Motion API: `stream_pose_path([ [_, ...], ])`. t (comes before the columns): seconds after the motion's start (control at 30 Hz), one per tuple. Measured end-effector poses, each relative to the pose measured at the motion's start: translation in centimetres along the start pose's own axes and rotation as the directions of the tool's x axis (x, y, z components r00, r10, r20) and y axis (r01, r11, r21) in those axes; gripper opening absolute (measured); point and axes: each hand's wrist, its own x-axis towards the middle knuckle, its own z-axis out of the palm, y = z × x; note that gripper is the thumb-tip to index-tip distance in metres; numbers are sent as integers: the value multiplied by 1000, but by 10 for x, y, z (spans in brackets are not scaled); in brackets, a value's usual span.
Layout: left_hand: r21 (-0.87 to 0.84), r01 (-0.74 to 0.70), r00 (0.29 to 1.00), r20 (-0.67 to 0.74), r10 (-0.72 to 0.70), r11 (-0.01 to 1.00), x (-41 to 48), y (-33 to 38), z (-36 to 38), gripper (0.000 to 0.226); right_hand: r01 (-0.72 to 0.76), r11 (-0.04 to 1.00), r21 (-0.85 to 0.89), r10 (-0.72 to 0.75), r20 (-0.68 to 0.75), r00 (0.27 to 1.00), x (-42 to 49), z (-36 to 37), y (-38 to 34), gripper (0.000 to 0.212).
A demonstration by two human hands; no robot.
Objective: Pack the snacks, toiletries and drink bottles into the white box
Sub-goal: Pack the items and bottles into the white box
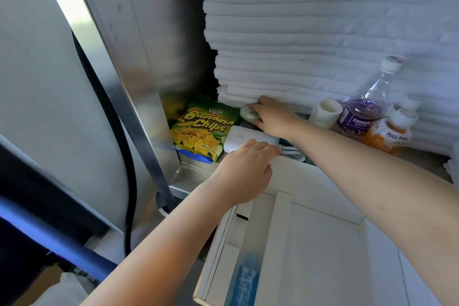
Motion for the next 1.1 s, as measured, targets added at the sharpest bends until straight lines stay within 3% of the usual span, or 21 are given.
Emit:
stream_pose_path([
  [0.17, -13, -1, 1000, -10, 1, 1000, 0, 1, 1, 37, 2, 992, 124, 4, -46, 999, -4, 1, 1, 40],
  [0.37, -20, 1, 1000, -25, -2, 1000, 0, 1, 2, 35, 14, 992, 126, -4, -85, 996, -8, 2, -1, 40],
  [0.53, -16, 17, 1000, -16, -18, 1000, -1, 3, 0, 34, 9, 990, 141, 8, -120, 993, -7, 3, -2, 52],
  [0.77, -20, 16, 1000, -19, -16, 1000, -1, 3, -1, 34, 157, 983, 92, -129, -252, 959, -15, -18, -4, 51],
  [0.93, -33, 16, 1000, -16, -17, 999, 0, 1, 0, 35, 185, 975, 119, -125, -395, 910, -53, -61, 6, 55],
  [1.1, -64, 23, 999, -22, -24, 998, 1, -2, 0, 35, 132, 978, 164, -50, -430, 902, -124, -80, 8, 60],
])
